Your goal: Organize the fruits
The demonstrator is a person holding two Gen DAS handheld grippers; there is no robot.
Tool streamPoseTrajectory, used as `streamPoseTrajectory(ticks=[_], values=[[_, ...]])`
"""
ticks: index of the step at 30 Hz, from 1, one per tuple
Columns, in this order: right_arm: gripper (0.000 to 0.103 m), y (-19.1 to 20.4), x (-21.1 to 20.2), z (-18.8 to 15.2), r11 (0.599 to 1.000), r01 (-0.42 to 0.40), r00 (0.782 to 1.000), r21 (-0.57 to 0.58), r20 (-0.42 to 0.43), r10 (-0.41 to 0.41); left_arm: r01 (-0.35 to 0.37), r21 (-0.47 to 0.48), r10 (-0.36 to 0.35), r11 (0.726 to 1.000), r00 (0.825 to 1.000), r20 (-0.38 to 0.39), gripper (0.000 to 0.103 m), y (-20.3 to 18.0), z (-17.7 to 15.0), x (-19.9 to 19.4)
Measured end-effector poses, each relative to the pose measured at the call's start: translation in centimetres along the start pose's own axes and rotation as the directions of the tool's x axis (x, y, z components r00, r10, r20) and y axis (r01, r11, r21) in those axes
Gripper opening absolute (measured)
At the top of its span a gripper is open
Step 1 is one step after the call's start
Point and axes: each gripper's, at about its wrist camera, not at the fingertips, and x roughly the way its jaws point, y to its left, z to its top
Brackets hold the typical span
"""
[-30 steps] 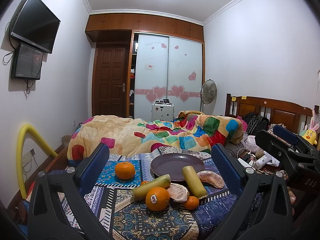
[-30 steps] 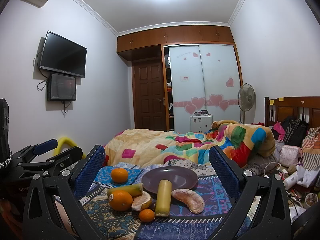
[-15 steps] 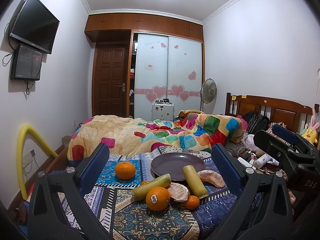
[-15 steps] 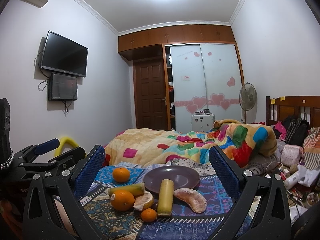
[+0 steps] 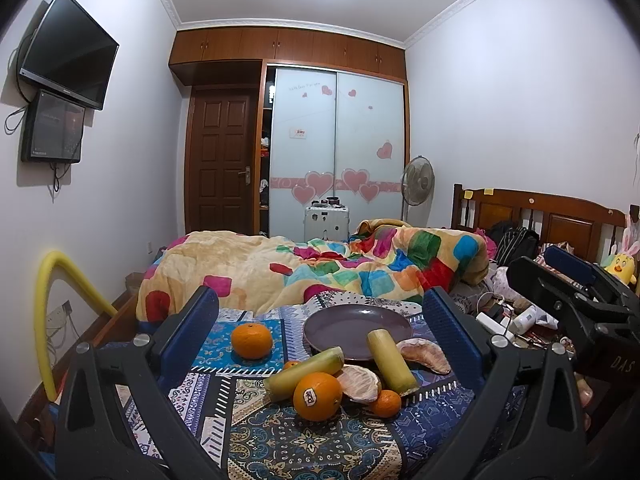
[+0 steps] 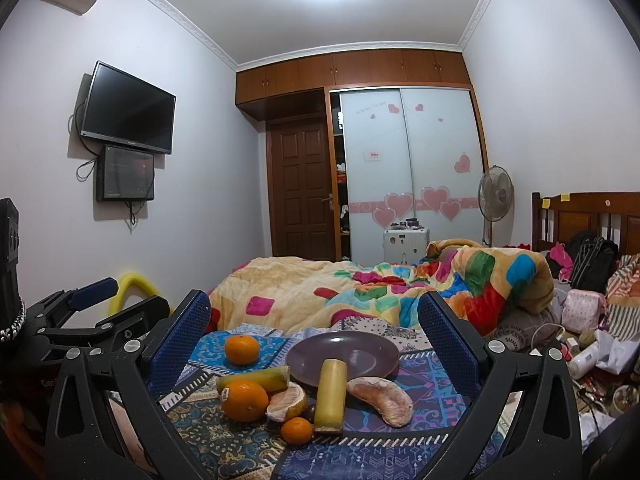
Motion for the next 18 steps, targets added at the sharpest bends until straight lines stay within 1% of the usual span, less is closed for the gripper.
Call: streamPoseTrajectory(ticks=[6,9,12,14,18], values=[[0.103,-0.1,0.3,-0.3,1.0,0.002,1.0,-0.007,-0.006,-0.002,0.0,0.002,0.0,1.0,1.0,-0.001,0.103,0.0,-0.1,0.1],[0.103,-0.4,0.6,-0.6,1.0,0.015,1.0,-0.004,-0.012,-0.015,-0.01,0.008,0.011,1.0,1.0,-0.017,0.103,0.3,-0.4,0.6],[0.103,-1.0,1.3,-1.1,1.0,0.028,0.999,0.0,-0.038,-0.027,-0.011,0.0,0.011,1.0,0.998,-0.057,0.103,1.0,-0.8,1.8],[0.103,-1.6,1.9,-1.6,0.999,0.045,0.997,0.002,-0.061,-0.045,-0.004,-0.009,0.003,1.0,0.995,-0.102,0.103,1.6,-1.2,3.0],[0.103,-3.1,3.8,-3.2,0.997,0.081,0.987,-0.013,-0.139,-0.082,-0.005,0.005,0.006,1.0,0.982,-0.187,0.103,2.1,-2.2,5.8]])
